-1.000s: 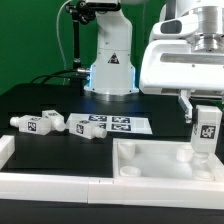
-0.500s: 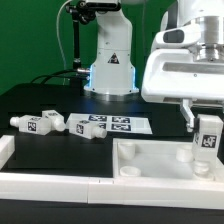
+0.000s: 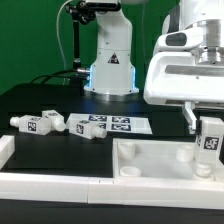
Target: Assemble one leg
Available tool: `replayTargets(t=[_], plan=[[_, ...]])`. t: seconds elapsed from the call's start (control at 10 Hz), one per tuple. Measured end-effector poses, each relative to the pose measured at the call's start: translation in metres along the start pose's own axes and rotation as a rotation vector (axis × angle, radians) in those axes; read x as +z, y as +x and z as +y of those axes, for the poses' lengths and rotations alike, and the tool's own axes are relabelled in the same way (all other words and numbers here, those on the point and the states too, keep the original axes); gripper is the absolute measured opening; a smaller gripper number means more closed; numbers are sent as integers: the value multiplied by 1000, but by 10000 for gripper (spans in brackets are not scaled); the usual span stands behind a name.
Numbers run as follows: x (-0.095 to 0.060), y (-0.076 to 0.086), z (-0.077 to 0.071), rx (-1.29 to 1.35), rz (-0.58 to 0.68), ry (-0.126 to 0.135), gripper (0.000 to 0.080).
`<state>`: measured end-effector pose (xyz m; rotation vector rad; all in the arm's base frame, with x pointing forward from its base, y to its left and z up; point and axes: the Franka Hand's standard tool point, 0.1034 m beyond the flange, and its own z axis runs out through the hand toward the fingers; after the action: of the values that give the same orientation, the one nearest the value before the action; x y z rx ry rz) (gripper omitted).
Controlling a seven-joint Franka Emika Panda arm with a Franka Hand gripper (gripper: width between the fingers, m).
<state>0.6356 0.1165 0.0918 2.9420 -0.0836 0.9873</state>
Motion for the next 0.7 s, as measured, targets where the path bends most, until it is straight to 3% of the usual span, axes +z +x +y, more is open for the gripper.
replayTargets(t=[0.2,0.7], plan=[[7,-3,0,-8,5,-5,287],[7,-4,1,-14,30,-7,287]])
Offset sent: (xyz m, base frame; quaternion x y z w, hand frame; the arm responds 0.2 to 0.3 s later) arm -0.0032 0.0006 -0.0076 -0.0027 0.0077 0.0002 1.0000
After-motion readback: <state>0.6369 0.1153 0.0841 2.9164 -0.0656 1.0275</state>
